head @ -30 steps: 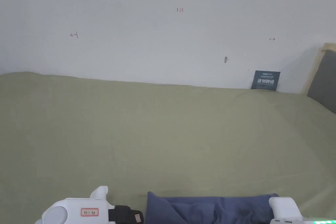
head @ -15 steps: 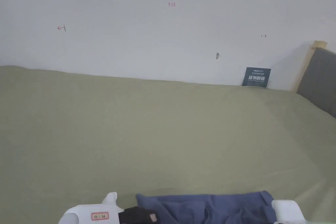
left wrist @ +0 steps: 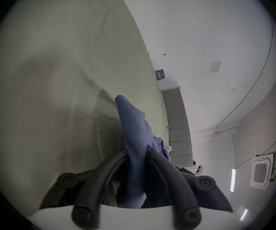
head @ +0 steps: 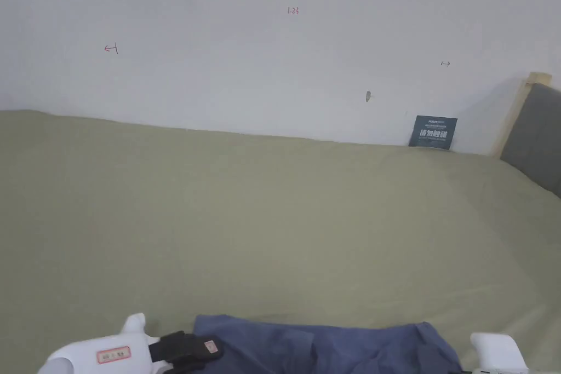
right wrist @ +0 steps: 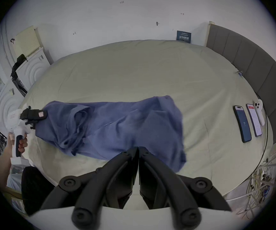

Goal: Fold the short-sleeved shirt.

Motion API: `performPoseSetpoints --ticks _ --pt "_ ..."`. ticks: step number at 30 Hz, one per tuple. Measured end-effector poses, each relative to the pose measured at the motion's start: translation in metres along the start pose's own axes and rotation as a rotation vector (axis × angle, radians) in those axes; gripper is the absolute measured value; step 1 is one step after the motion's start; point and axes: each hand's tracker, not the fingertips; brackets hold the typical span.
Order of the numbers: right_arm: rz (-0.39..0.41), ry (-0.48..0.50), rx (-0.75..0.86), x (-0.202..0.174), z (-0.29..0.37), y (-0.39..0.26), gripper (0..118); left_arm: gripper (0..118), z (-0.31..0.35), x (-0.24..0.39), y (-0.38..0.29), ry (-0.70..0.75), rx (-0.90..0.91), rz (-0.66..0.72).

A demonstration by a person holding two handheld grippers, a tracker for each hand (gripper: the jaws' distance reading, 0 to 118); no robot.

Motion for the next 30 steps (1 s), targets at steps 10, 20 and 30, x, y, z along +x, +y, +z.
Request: performPoseSetpoints --ticks 10,20,30 --pt "0.063 0.045 0.013 -0.028 -0.005 0.01 7 15 0.128 0.075 0.017 0.316 0.217 -0.125" --pt "0.1 0.072 0.022 -0.031 0.004 0.003 7 15 -0.018 0.162 -0.016 0.311 0.057 -0.277" --pt "0.04 0.041 -0.002 0.003 -0.005 -0.008 7 30 -0.142 0.169 -0.07 0.265 -0.208 -0.384"
